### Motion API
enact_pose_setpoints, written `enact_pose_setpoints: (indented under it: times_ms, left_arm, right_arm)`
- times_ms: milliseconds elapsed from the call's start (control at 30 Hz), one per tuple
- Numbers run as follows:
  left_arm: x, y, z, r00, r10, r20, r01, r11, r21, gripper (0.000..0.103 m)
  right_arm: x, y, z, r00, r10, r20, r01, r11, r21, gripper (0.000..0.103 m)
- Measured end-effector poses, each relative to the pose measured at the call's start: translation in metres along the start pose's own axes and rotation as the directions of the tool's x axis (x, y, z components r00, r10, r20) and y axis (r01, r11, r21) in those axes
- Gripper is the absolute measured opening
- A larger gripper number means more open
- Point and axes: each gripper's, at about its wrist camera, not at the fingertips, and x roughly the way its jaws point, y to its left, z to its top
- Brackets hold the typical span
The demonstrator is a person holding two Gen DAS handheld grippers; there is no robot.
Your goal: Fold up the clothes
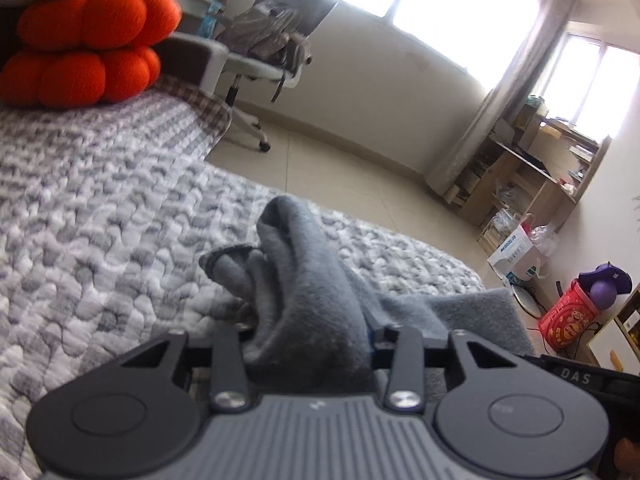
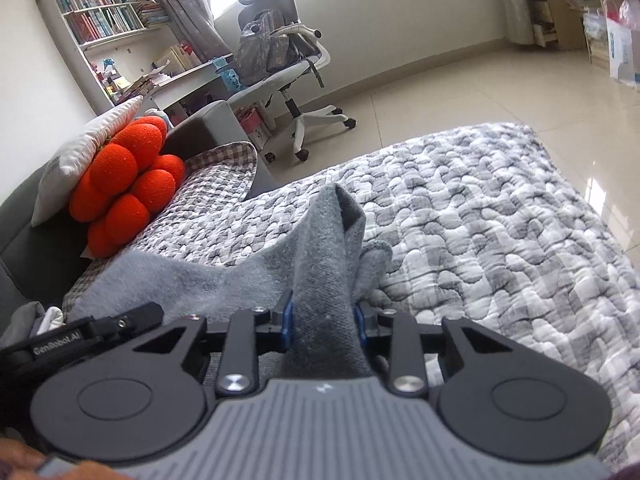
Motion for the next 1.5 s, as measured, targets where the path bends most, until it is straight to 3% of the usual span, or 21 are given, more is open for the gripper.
enact_pose_setpoints:
  times_ms: [533,1500]
  left_arm:
    - [-0.013,-0.017,-0.002,0.999,-0.029,0.038,0.027,0.999,0.04,0.035]
    - [-0.034,-0.013,-0.003,0.988,0.112,0.102,-0.126,0.983,0.134,0.035]
  right_arm:
    - [-0.015,0.008,0.004,0.997,-0.033,0.068,0.035,0.999,-0.034,0.03]
    - [-0.006,0.037,-0.004,0.998,-0.043,0.046,0.047,0.995,-0.088,0.03]
